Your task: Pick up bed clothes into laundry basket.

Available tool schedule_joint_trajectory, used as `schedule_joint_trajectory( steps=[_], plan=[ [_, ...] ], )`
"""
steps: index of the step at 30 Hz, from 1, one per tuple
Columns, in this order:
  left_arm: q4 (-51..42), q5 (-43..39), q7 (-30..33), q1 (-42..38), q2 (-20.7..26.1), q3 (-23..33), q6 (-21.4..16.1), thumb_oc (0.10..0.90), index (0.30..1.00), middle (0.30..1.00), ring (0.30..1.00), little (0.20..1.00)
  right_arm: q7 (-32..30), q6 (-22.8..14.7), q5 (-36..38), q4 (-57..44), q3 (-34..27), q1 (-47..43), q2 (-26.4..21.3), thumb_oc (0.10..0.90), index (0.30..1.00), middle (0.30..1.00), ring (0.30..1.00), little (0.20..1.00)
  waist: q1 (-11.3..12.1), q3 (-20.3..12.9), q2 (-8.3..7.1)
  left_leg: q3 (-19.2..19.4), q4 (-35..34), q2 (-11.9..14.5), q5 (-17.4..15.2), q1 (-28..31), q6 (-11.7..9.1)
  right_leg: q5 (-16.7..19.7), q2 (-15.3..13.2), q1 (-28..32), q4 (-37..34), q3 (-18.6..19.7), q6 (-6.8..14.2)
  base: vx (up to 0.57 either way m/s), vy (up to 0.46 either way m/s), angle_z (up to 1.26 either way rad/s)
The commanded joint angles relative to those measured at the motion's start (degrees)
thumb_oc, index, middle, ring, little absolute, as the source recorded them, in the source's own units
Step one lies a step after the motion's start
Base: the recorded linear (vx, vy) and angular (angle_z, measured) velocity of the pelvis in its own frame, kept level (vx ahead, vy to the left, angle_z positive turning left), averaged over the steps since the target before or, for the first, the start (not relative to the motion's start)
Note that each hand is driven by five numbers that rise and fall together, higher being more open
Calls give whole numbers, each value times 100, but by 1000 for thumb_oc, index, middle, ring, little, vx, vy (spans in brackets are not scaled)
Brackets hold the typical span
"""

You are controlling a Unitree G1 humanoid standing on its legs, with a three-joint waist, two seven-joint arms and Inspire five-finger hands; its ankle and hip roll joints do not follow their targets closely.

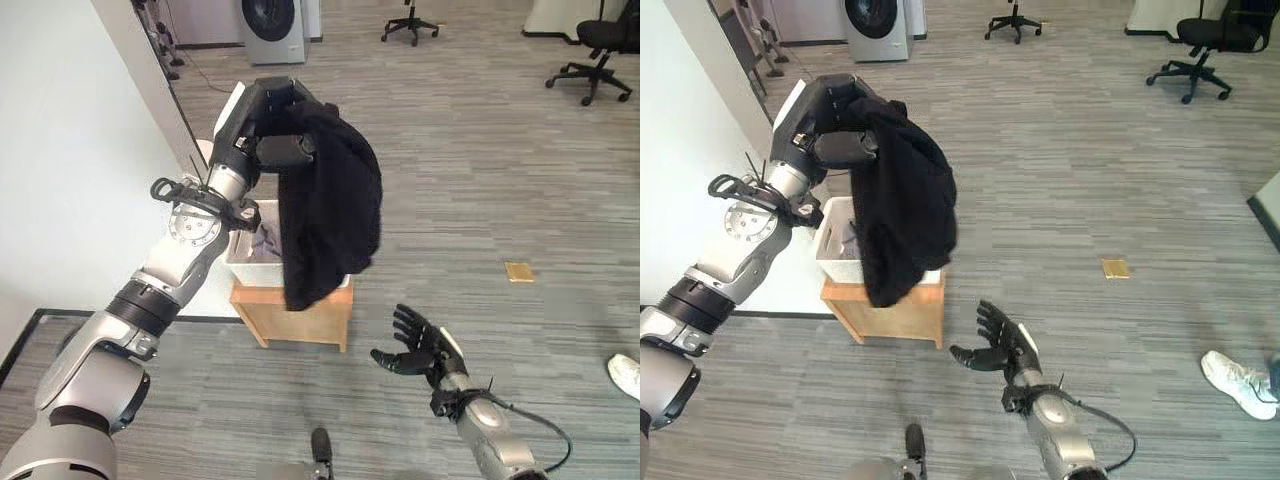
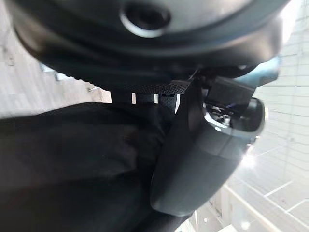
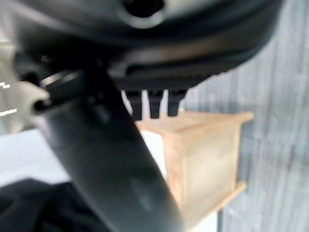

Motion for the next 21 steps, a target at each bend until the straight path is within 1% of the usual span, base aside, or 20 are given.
schedule_joint_trajectory(
  steps=[1,2,3,4,5,6,7,8,9,10,11,13,15,18,21],
  plan=[
    [78,-6,135,-1215,149,500,-781,400,300,300,300,300,196,-478,55,-313,-123,-395,-21,800,900,900,900,900,-12,-360,88,127,62,411,-179,114,-563,1430,-23,59,-1607,-103,84,297,-198,58],
    [207,33,226,-1460,146,400,-812,400,300,300,300,300,214,-477,49,-337,-160,-357,-64,800,900,900,900,900,-31,-417,-3,-47,51,342,-331,186,-693,1384,-181,-1,-2915,-212,57,276,-185,70],
    [233,26,161,-1572,213,272,-782,400,300,300,300,300,225,-468,60,-328,-185,-266,-69,800,900,900,900,900,-113,-415,-58,-188,70,302,-366,202,-706,1394,-135,310,-3363,-146,91,319,-208,110],
    [208,160,130,-1564,295,248,-788,400,300,300,300,300,231,-457,52,-278,-145,-260,-70,800,900,900,900,900,-32,-465,-95,-109,68,307,-378,189,-712,1416,-184,479,-3465,-263,117,130,-60,112],
    [204,166,134,-1560,296,244,-788,400,300,300,300,300,232,-460,52,-275,-142,-258,-64,800,900,900,900,900,-29,-450,-106,-102,70,300,-387,216,-709,1422,-190,518,-3495,-260,125,96,-49,104],
    [261,208,114,-1644,427,209,-797,400,300,300,300,300,288,-450,62,-244,-132,-230,-75,800,900,900,900,900,44,-544,-122,-58,38,315,-373,175,-734,1396,-180,668,-3668,-296,138,126,-86,56],
    [402,378,172,-1889,611,58,-788,400,300,300,300,300,375,-410,128,-278,-125,-137,-94,800,900,900,900,900,66,-662,-160,-52,-2,321,-379,167,-767,1478,-123,788,-3906,-349,148,124,-91,28],
    [423,372,167,-1917,605,35,-796,400,300,300,300,300,379,-409,130,-279,-133,-137,-85,800,900,900,900,900,63,-661,-168,-62,0,322,-380,163,-769,1486,-121,799,-3925,-362,146,154,-100,12],
    [881,795,333,-2396,856,-272,-728,400,300,300,300,300,499,-400,112,-323,-113,-50,-195,800,900,900,900,900,53,-754,-142,-88,-9,346,-382,114,-798,1459,-62,896,-4078,-442,123,98,-54,12],
    [1091,735,301,-2517,878,-352,-704,400,300,300,300,300,536,-395,104,-319,-101,-22,-202,800,900,900,900,900,36,-759,-155,-100,-13,362,-383,98,-808,1446,-39,930,-4137,-460,113,97,-53,4],
    [1110,724,291,-2537,877,-367,-711,400,300,300,300,300,537,-395,104,-319,-103,-23,-197,800,900,900,900,900,34,-757,-160,-104,-12,363,-384,97,-809,1449,-38,934,-4144,-465,112,51,-35,-2],
    [1430,382,192,-2481,822,-257,-681,400,300,300,300,300,547,-395,173,-269,-147,95,-145,800,900,900,900,900,-39,-774,-173,-87,-35,409,-400,83,-844,1441,7,983,-4278,-452,93,63,-32,-7],
    [1943,450,129,-2643,897,-406,-577,400,300,300,300,300,610,-349,203,-220,-147,223,-147,800,900,900,900,900,-116,-794,-190,-33,-35,444,-415,89,-882,1439,64,1060,-4396,-410,70,99,-23,-23],
    [2095,117,12,-2391,736,-173,-517,400,300,300,300,300,639,-345,235,-260,-163,352,-105,800,900,900,900,900,-202,-791,-228,4,-35,484,-435,76,-908,1442,97,1056,-4430,-359,55,52,-11,-26],
    [2339,341,-30,-2408,754,-245,-405,400,300,300,300,300,649,-335,237,-247,-199,416,-96,800,900,900,900,900,-275,-790,-221,53,-35,529,-444,61,-929,1450,138,1020,-4451,-299,48,42,2,-10]
  ],
)
